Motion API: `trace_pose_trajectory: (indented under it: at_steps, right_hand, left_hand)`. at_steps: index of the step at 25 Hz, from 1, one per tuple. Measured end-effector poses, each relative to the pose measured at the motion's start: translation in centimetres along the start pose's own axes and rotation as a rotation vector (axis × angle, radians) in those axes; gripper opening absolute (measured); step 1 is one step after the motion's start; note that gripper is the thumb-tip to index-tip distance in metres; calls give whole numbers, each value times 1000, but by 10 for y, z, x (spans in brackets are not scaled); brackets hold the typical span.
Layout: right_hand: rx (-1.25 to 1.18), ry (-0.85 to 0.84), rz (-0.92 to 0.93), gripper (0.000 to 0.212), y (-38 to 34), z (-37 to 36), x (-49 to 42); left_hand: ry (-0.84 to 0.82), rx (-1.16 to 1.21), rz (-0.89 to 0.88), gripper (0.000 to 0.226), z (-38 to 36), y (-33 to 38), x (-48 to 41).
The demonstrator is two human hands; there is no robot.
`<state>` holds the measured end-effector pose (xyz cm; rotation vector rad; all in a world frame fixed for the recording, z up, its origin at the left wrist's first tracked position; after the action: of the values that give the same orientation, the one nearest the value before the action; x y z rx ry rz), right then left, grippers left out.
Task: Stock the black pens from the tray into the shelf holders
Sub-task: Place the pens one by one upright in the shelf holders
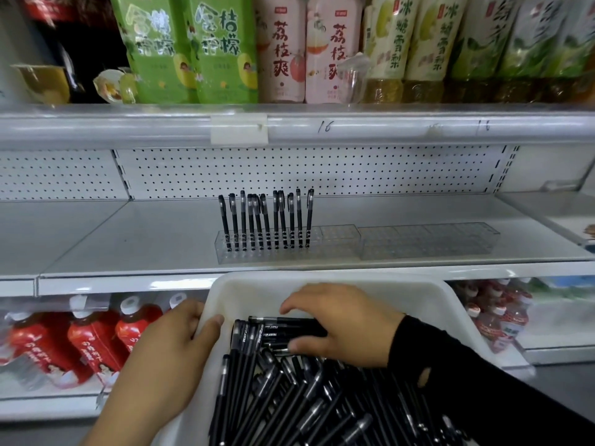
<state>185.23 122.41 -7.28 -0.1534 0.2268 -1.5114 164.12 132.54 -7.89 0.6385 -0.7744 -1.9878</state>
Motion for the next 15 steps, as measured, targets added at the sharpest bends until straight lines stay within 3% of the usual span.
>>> trace_pose_trajectory:
  at_steps: [3,6,15]
  right_hand:
    - [30,-137,21,58,2,-19,-4]
    - [99,-150,42,67,1,-27,-7]
    - [151,-88,-26,45,2,-30,-9]
  left_hand:
    - [-2,10,4,17,0,2,0]
    - [-8,23,19,17,1,2,0]
    - [-6,16,6,17,1,3,0]
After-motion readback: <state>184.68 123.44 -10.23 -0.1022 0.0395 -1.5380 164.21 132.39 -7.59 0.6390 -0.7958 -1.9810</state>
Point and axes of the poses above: each hand's wrist, its own x-axis away from the middle knuckle, its own z-axis out of the back of the hand, y = z × x, the point moved 3 cm from there along -x, towards the middle knuckle, and after that the axes turned 1 degree about -z, right-handed, at the moved point
